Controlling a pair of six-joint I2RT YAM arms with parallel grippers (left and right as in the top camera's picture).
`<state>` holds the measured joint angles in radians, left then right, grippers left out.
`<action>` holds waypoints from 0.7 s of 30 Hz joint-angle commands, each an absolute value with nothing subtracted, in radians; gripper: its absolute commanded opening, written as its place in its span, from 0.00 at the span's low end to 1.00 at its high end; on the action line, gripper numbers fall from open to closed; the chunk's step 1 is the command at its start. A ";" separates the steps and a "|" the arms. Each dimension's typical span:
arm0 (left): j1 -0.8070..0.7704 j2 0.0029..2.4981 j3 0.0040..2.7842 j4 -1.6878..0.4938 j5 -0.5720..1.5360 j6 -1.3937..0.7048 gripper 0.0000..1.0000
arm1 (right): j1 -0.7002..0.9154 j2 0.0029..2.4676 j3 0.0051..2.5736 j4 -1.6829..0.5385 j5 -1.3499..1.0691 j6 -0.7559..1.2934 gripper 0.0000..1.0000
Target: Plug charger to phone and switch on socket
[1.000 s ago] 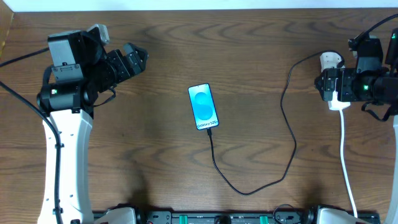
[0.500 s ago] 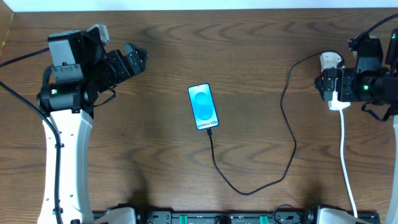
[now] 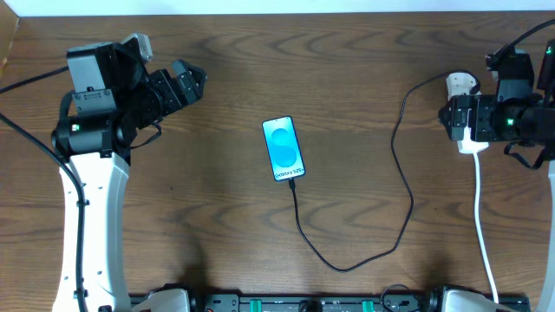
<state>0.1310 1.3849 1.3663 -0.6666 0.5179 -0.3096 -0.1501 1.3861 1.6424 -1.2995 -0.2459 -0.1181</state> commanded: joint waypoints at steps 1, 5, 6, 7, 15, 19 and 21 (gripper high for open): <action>0.134 1.386 1.372 -0.666 0.523 -0.296 0.98 | -0.142 1.359 1.640 -1.276 -0.237 -0.132 0.99; 0.134 1.386 1.372 -0.666 0.524 -0.296 0.98 | -0.117 1.301 1.613 -1.148 -0.202 -0.138 0.99; 0.134 1.386 1.372 -0.666 0.524 -0.296 0.98 | -0.106 1.284 1.600 -1.123 -0.184 -0.141 0.99; 0.134 1.386 1.372 -0.666 0.523 -0.296 0.98 | -0.096 1.267 1.588 -1.100 -0.170 -0.146 0.99; 0.134 1.386 1.372 -0.666 0.523 -0.296 0.98 | -0.030 1.070 1.353 -0.748 -0.148 -0.200 0.99; 0.134 1.386 1.372 -0.666 0.523 -0.296 0.98 | -0.030 0.921 1.137 -0.546 -0.148 -0.200 0.99; 0.134 1.386 1.372 -0.666 0.523 -0.296 0.98 | -0.030 0.855 1.043 -0.464 -0.148 -0.200 0.99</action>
<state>0.1310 1.3849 1.3663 -0.6662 0.5179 -0.3096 -0.0349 0.9501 1.1740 -0.5381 -0.1589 -0.1864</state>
